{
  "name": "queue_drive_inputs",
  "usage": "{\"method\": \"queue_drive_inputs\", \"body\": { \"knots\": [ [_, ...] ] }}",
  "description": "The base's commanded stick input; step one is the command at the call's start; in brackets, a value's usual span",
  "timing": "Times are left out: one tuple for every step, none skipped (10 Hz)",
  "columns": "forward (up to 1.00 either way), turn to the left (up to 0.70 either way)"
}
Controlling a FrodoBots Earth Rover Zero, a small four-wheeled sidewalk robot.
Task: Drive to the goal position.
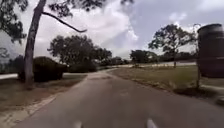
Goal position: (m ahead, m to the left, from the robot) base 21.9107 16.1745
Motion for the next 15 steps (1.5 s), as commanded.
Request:
{"method": "queue_drive_inputs", "body": {
  "knots": [
    [0.85,0.00],
    [0.85,0.00],
    [0.85,0.00],
    [0.85,0.00],
    [0.85,0.00],
    [0.85,0.00],
    [0.85,0.00],
    [0.85,0.00],
    [0.85,0.00],
    [0.85,0.00],
    [0.85,0.00],
    [0.85,0.00],
    [0.85,0.00],
    [0.85,0.00],
    [0.85,0.00]
  ]
}}
